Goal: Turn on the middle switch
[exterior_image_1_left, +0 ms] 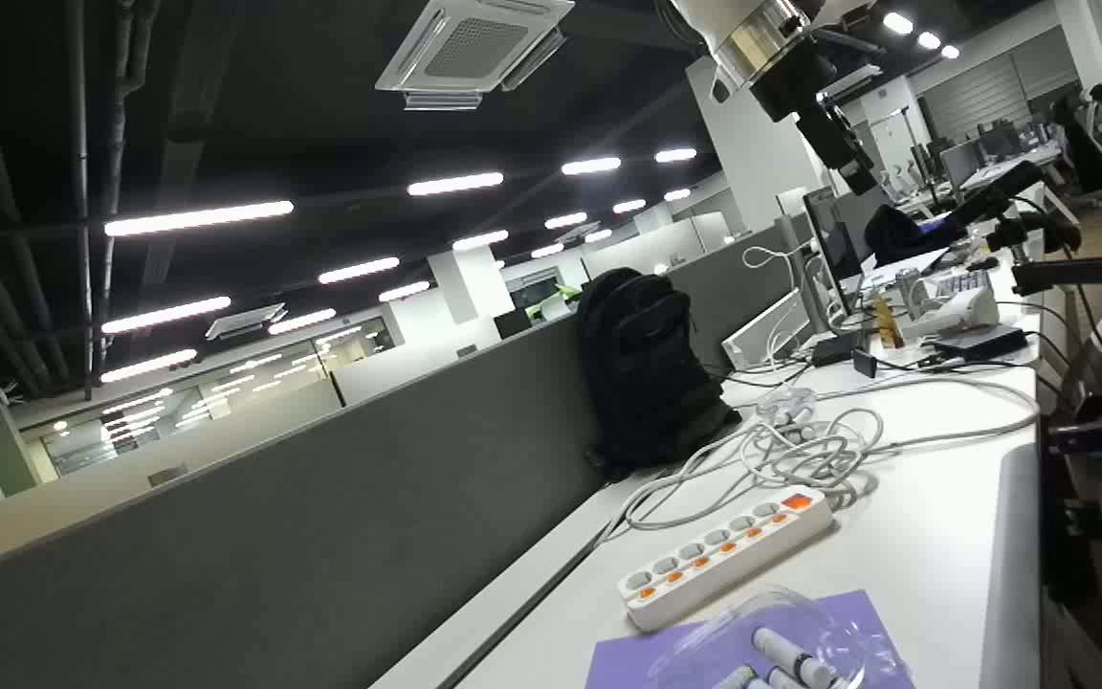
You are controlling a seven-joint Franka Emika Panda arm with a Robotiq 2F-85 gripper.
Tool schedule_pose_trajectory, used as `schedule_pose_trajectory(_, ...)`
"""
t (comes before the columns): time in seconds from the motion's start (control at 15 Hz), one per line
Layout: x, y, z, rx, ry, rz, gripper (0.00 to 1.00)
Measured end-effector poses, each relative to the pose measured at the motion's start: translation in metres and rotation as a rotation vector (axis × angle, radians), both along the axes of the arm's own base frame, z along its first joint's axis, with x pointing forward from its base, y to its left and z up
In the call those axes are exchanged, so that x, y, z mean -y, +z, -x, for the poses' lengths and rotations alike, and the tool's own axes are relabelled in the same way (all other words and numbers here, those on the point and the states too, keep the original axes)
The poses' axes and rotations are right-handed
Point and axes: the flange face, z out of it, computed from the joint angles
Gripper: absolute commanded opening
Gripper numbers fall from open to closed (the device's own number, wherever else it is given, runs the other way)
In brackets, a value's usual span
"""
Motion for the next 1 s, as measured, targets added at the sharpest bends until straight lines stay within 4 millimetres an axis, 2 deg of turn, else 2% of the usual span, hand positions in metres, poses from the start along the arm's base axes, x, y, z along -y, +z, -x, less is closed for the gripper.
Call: schedule_pose_trajectory(1.0, -0.0017, -0.0020, -0.0029, 0.016, 0.003, 0.003, 1.00)
